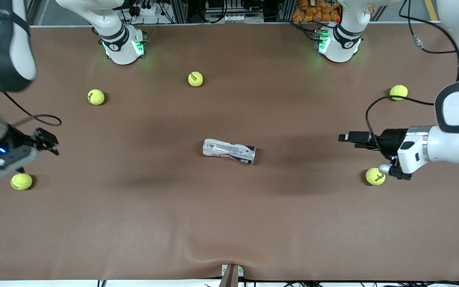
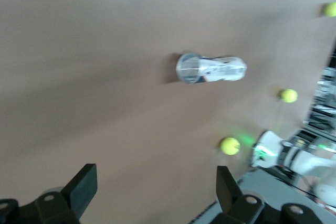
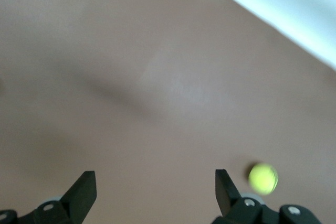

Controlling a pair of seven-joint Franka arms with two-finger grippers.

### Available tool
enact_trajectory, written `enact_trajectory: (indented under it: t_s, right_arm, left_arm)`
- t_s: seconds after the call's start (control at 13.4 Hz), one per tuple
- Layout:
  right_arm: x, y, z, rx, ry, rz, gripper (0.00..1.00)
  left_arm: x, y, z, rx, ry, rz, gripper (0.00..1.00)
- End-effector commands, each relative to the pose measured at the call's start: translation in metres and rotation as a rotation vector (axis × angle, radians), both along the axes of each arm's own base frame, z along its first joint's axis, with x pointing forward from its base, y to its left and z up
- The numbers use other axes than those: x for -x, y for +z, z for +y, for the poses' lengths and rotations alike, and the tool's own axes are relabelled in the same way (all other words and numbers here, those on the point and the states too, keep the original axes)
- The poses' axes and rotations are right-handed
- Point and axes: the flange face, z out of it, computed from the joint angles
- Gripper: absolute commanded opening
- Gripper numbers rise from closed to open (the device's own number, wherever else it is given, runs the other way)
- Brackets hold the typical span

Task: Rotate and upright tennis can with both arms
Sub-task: 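Reach the left gripper to the can's open end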

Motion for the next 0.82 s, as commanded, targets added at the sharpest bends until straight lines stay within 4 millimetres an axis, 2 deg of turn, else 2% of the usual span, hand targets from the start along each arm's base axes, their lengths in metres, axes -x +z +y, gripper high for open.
enact_trajectory:
  t_s: [0.0,0.07,0.15,0.22,0.37,0.45,0.52,0.67,0.74]
  right_arm:
    - [0.03,0.023,-0.003,-0.023,-0.172,0.042,1.0]
    - [0.039,0.032,-0.012,-0.021,-0.24,0.066,1.0]
    - [0.048,0.038,-0.018,-0.019,-0.311,0.093,1.0]
    - [0.056,0.042,-0.029,-0.014,-0.366,0.114,1.0]
    - [0.07,0.06,-0.041,-0.029,-0.434,0.115,1.0]
    - [0.077,0.065,-0.054,-0.08,-0.484,0.129,1.0]
    - [0.083,0.066,-0.071,-0.134,-0.552,0.157,1.0]
    - [0.093,0.076,-0.075,-0.144,-0.666,0.183,1.0]
    - [0.094,0.084,-0.074,-0.139,-0.667,0.169,1.0]
  left_arm:
    - [-0.008,-0.021,-0.017,0.112,-0.016,0.001,1.0]
    - [-0.011,-0.033,-0.025,0.124,-0.024,-0.007,1.0]
    - [-0.01,-0.044,-0.045,0.127,-0.048,-0.006,1.0]
    - [-0.01,-0.054,-0.056,0.146,-0.043,0.006,1.0]
    - [-0.011,-0.088,-0.075,0.263,-0.026,0.048,1.0]
    - [-0.01,-0.103,-0.088,0.328,-0.028,0.055,1.0]
    - [-0.011,-0.117,-0.092,0.374,-0.014,0.066,1.0]
    - [-0.009,-0.135,-0.106,0.416,-0.037,0.044,1.0]
    - [-0.008,-0.141,-0.108,0.42,-0.046,0.03,1.0]
